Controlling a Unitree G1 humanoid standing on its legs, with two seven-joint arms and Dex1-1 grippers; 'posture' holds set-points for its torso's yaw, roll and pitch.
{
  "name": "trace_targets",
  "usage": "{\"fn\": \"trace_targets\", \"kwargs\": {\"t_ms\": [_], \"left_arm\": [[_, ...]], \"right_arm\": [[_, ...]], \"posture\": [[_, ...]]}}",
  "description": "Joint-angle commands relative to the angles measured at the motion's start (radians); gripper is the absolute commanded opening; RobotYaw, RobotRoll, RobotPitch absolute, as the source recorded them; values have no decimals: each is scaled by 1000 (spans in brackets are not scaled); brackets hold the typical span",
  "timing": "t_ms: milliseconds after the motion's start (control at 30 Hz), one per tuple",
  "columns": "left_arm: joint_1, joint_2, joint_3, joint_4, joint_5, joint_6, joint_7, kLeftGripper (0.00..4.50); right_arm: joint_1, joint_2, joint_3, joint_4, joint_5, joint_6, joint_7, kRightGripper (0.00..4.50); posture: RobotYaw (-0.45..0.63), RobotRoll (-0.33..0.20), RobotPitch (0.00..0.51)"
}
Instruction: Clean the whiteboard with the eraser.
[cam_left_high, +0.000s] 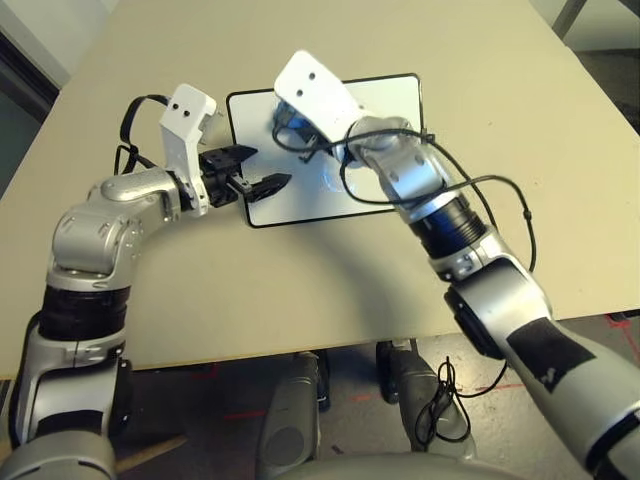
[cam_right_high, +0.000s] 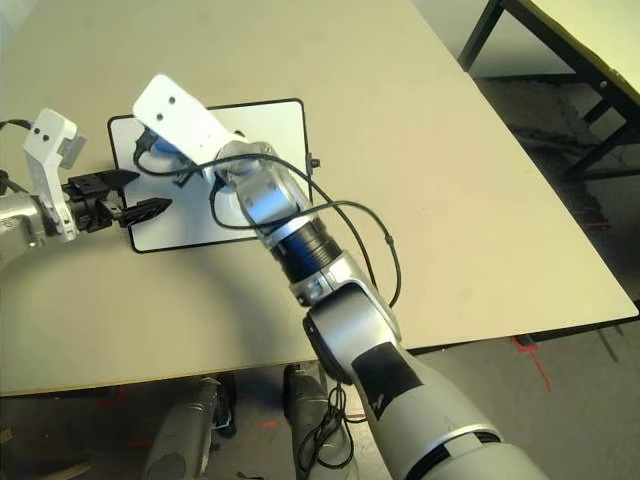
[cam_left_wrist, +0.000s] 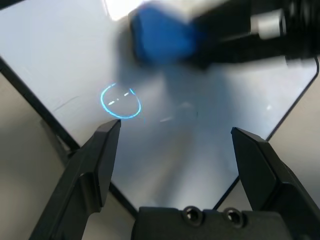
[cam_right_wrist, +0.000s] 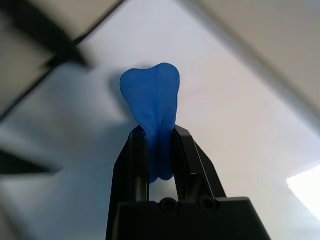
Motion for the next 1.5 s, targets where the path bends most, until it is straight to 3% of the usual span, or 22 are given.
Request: {"fn": "trace_targets", "kwargs": {"t_ms": [33, 167, 533, 700, 967, 1333, 1500], "left_arm": [[1, 31, 10, 20, 8, -2, -19, 4500], [3, 38, 9, 19, 8, -2, -25, 4500], [15, 17, 1, -3, -2, 10, -24, 4500], [17, 27, 4, -9, -6, 15, -34, 4500], [1, 49, 11, 13, -2, 6, -49, 4500], [-7, 41, 1, 28, 5, -7, -56, 4500], [-7, 40, -1, 27, 6, -7, -60, 4500]], "right_arm": [[60, 2, 66, -56, -6, 81, 29, 589], [55, -1, 65, -63, -6, 98, 27, 589], [-123, -6, -107, 154, 13, -57, -84, 589], [-57, 7, -61, 105, 2, -29, -60, 589], [126, -3, 85, -120, -11, 87, 5, 589], [-59, -6, -91, 108, 12, -64, -105, 589], [-44, 11, -87, 117, 7, -78, -107, 589]], "posture": [[84, 0, 271], [87, 0, 272], [82, 0, 270], [85, 0, 270], [88, 0, 268], [83, 0, 261], [83, 0, 261]]}}
